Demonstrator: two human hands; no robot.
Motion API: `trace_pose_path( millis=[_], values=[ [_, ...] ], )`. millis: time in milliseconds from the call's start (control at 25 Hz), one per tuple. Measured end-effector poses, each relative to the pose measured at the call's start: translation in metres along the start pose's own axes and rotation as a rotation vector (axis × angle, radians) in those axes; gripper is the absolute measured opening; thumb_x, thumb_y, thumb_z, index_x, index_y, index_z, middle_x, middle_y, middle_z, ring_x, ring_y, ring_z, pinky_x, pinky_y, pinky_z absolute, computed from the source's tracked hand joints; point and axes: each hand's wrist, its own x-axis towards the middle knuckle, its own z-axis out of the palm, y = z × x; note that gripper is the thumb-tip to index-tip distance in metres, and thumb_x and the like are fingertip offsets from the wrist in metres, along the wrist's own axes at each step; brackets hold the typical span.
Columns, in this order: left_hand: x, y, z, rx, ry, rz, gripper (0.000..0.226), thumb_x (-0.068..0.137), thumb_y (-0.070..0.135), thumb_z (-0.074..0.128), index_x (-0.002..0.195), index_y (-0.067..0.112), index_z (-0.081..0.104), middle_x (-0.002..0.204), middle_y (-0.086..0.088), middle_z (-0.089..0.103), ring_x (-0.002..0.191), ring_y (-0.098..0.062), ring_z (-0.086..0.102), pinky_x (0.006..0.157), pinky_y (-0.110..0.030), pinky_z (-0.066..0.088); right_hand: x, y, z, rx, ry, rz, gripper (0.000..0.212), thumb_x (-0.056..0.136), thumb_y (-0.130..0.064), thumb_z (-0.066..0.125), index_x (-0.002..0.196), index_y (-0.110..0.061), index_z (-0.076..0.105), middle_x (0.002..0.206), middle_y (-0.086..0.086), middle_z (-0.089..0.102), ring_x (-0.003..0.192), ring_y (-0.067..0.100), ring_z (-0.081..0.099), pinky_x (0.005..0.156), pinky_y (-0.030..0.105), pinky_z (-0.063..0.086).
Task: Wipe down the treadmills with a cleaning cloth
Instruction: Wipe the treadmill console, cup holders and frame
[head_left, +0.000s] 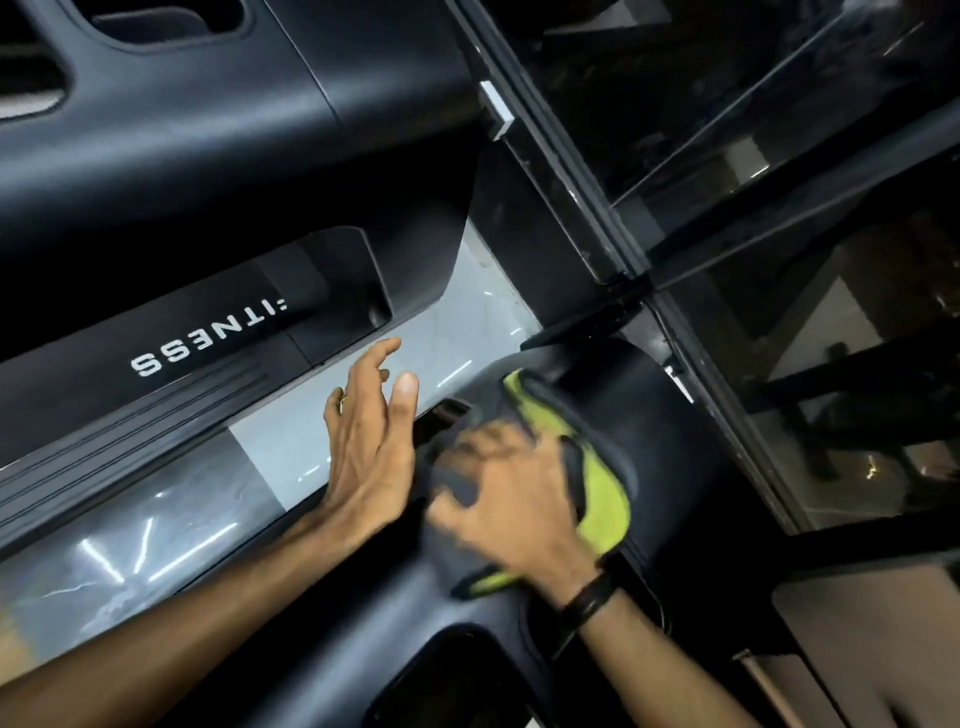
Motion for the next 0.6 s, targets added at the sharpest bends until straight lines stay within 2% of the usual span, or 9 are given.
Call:
trace_pose_path(
  millis=[80, 160, 200, 240, 320, 360, 440, 480, 600],
  values=[
    [-0.006, 0.000, -0.005, 0.015, -0.022, 0.015, 0.061, 0.090, 0.061, 0.021, 0.141, 0.033, 0.040, 0.111, 0.021, 0.051, 0.108, 0.031, 0.030, 0.115, -0.050, 0.024, 0.033, 0.066, -0.019, -0.085, 0.091, 0.298, 0.045, 0.079, -0.056, 0.048, 0.100, -0.026, 0.075, 0.110, 0.003, 0.069, 0.112, 0.028, 0.059, 0.096, 0.049, 0.036],
    [-0.015, -0.002, -0.009, 0.037, -0.023, 0.024, 0.059, 0.091, 0.060, 0.022, 0.139, 0.033, 0.042, 0.100, 0.024, 0.049, 0.105, 0.028, 0.035, 0.114, -0.052, 0.026, 0.055, 0.116, -0.037, -0.140, 0.041, 0.600, 0.049, 0.085, -0.055, 0.052, 0.122, -0.027, 0.068, 0.128, 0.007, 0.059, 0.124, 0.031, 0.046, 0.099, 0.050, 0.035],
    [-0.018, -0.003, -0.010, 0.043, -0.018, 0.025, 0.059, 0.091, 0.059, 0.022, 0.138, 0.031, 0.043, 0.091, 0.022, 0.049, 0.100, 0.024, 0.040, 0.112, -0.054, 0.028, 0.056, 0.117, -0.034, -0.173, 0.033, 0.651, 0.050, 0.084, -0.056, 0.053, 0.123, -0.028, 0.066, 0.127, 0.008, 0.056, 0.123, 0.032, 0.044, 0.096, 0.050, 0.036],
    [-0.020, -0.003, -0.010, 0.046, -0.014, 0.026, 0.059, 0.092, 0.059, 0.022, 0.137, 0.029, 0.045, 0.081, 0.019, 0.047, 0.093, 0.020, 0.045, 0.110, -0.056, 0.031, 0.047, 0.097, -0.027, -0.225, 0.050, 0.635, 0.049, 0.081, -0.057, 0.053, 0.116, -0.027, 0.068, 0.121, 0.009, 0.057, 0.117, 0.033, 0.045, 0.090, 0.049, 0.037],
    [-0.023, -0.003, -0.009, 0.049, -0.011, 0.034, 0.059, 0.092, 0.059, 0.023, 0.136, 0.027, 0.048, 0.070, 0.017, 0.042, 0.081, 0.014, 0.049, 0.106, -0.060, 0.034, 0.006, 0.031, 0.001, -0.146, 0.125, 0.440, 0.046, 0.070, -0.058, 0.054, 0.101, -0.027, 0.068, 0.108, 0.004, 0.055, 0.104, 0.030, 0.047, 0.080, 0.046, 0.034],
    [-0.024, -0.003, -0.007, 0.046, -0.012, 0.042, 0.059, 0.092, 0.059, 0.023, 0.134, 0.027, 0.049, 0.068, 0.016, 0.042, 0.079, 0.013, 0.049, 0.104, -0.061, 0.035, -0.021, 0.003, 0.015, -0.073, 0.156, 0.289, 0.045, 0.067, -0.058, 0.055, 0.100, -0.030, 0.066, 0.106, 0.000, 0.054, 0.101, 0.028, 0.047, 0.078, 0.045, 0.031],
    [-0.027, -0.002, -0.004, 0.049, -0.021, 0.070, 0.057, 0.093, 0.059, 0.023, 0.133, 0.028, 0.049, 0.065, 0.016, 0.042, 0.078, 0.013, 0.050, 0.103, -0.062, 0.036, -0.041, 0.005, 0.015, -0.023, 0.174, 0.175, 0.045, 0.067, -0.059, 0.056, 0.105, -0.035, 0.064, 0.109, -0.004, 0.054, 0.103, 0.024, 0.048, 0.080, 0.044, 0.031],
    [-0.028, -0.002, -0.004, 0.057, -0.022, 0.087, 0.056, 0.094, 0.058, 0.023, 0.133, 0.027, 0.050, 0.064, 0.016, 0.041, 0.077, 0.013, 0.050, 0.102, -0.062, 0.037, -0.029, 0.030, 0.004, -0.018, 0.214, 0.240, 0.046, 0.069, -0.057, 0.056, 0.108, -0.035, 0.066, 0.110, -0.003, 0.056, 0.105, 0.026, 0.049, 0.081, 0.045, 0.034],
    [-0.033, -0.007, -0.008, 0.062, -0.005, 0.104, 0.055, 0.097, 0.056, 0.025, 0.133, 0.025, 0.051, 0.059, 0.016, 0.038, 0.070, 0.010, 0.050, 0.097, -0.063, 0.037, 0.018, 0.117, -0.028, -0.077, 0.238, 0.777, 0.049, 0.082, -0.051, 0.057, 0.124, -0.027, 0.062, 0.126, 0.012, 0.054, 0.121, 0.036, 0.044, 0.094, 0.051, 0.037]
  ],
)
